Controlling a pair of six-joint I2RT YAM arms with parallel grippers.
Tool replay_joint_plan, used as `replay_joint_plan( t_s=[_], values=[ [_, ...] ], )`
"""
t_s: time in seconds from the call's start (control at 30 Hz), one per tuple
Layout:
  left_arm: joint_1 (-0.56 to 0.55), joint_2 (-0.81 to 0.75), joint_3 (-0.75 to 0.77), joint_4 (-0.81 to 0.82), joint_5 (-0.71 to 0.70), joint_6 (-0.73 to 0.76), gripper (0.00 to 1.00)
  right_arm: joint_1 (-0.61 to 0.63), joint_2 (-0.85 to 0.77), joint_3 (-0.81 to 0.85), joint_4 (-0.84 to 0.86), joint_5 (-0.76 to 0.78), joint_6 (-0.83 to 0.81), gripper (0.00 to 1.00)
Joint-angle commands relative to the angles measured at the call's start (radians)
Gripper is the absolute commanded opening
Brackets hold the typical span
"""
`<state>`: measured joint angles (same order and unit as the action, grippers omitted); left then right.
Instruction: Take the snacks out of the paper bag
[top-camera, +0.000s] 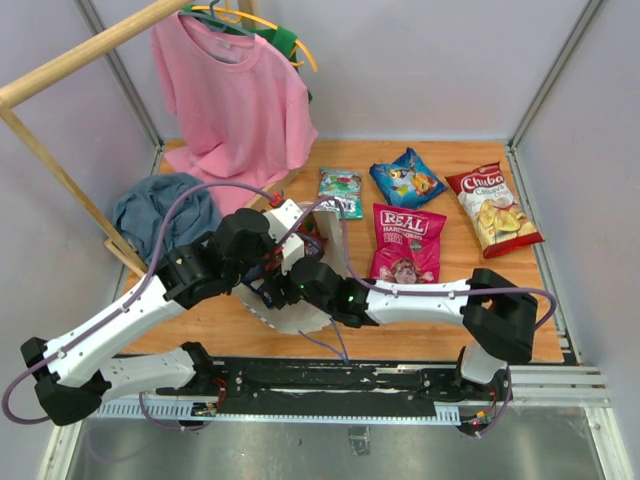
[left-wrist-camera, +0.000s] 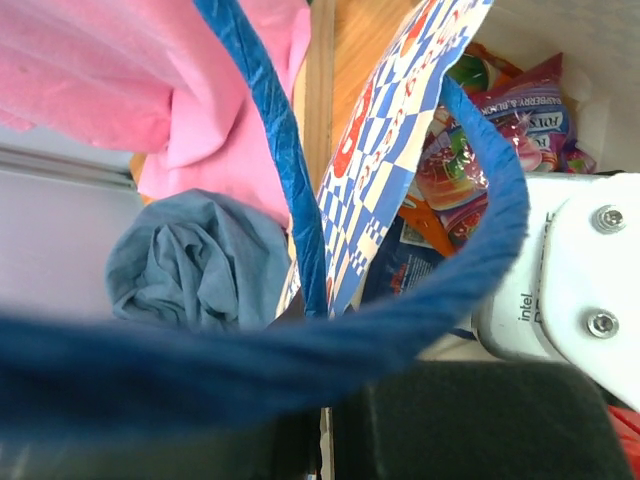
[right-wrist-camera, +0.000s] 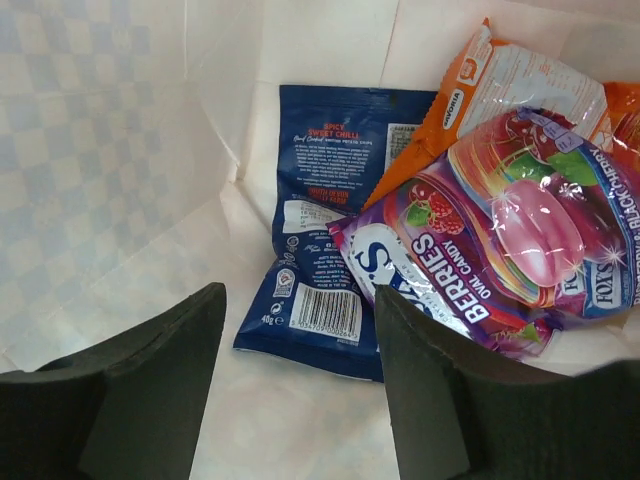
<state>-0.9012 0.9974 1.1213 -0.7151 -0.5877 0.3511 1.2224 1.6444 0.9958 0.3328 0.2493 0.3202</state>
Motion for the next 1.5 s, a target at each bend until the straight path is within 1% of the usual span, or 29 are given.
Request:
replay_joint_plan(
  t_s=[0.0,0.17,0.27,0.4,0.53,0.67,0.77,0.83,0.87,0.93,1.07,1.1,1.13,1.27,1.47],
  values=[
    [-0.016,-0.055,0.008,-0.010,0.047,-0.033,0.01,-0.030,0.045,0.028,-0.076,0.096,0.111,0.63],
    [-0.016,-0.046,0.015,-0.016,0.083,-0.069,0.01,-0.044,0.152,0.126,-0.254,0.155,0.157,0.71],
    [-0.016,-0.033,0.009,-0.019,0.112,-0.085,0.01,-0.063,0.209,0.162,-0.317,0.164,0.195,0.72],
    [-0.016,-0.032,0.007,-0.025,0.122,-0.088,0.01,-0.101,0.227,0.142,-0.329,0.169,0.231,0.72],
    [-0.016,-0.054,0.011,-0.009,0.140,-0.087,0.01,-0.140,0.233,0.118,-0.331,0.166,0.226,0.72],
    [-0.016,-0.061,0.022,-0.003,0.152,-0.088,0.00,-0.155,0.281,0.171,-0.377,0.139,0.186,0.73],
    [-0.016,-0.056,0.027,-0.010,0.150,-0.090,0.01,-0.153,0.327,0.238,-0.453,0.109,0.177,0.73],
    [-0.016,-0.056,0.028,-0.013,0.150,-0.092,0.01,-0.153,0.356,0.254,-0.469,0.100,0.181,0.69],
    [-0.016,-0.056,0.029,-0.015,0.149,-0.094,0.01,-0.153,0.364,0.257,-0.471,0.097,0.186,0.63],
    [-0.016,-0.057,0.033,-0.018,0.149,-0.095,0.01,-0.153,0.368,0.257,-0.477,0.099,0.189,0.49],
    [-0.016,-0.057,0.039,-0.023,0.140,-0.093,0.01,-0.153,0.346,0.250,-0.478,0.114,0.186,0.14],
    [-0.016,-0.057,0.040,-0.024,0.137,-0.093,0.00,-0.153,0.343,0.247,-0.480,0.118,0.185,0.07],
    [-0.016,-0.057,0.040,-0.025,0.134,-0.092,0.00,-0.153,0.306,0.241,-0.481,0.120,0.181,0.02],
    [-0.016,-0.059,0.039,-0.032,0.100,-0.089,0.01,-0.141,0.141,0.193,-0.458,0.129,0.148,0.01],
    [-0.016,-0.061,0.024,-0.034,0.040,-0.092,0.01,-0.077,-0.169,0.121,-0.408,0.172,0.062,0.01]
  ],
)
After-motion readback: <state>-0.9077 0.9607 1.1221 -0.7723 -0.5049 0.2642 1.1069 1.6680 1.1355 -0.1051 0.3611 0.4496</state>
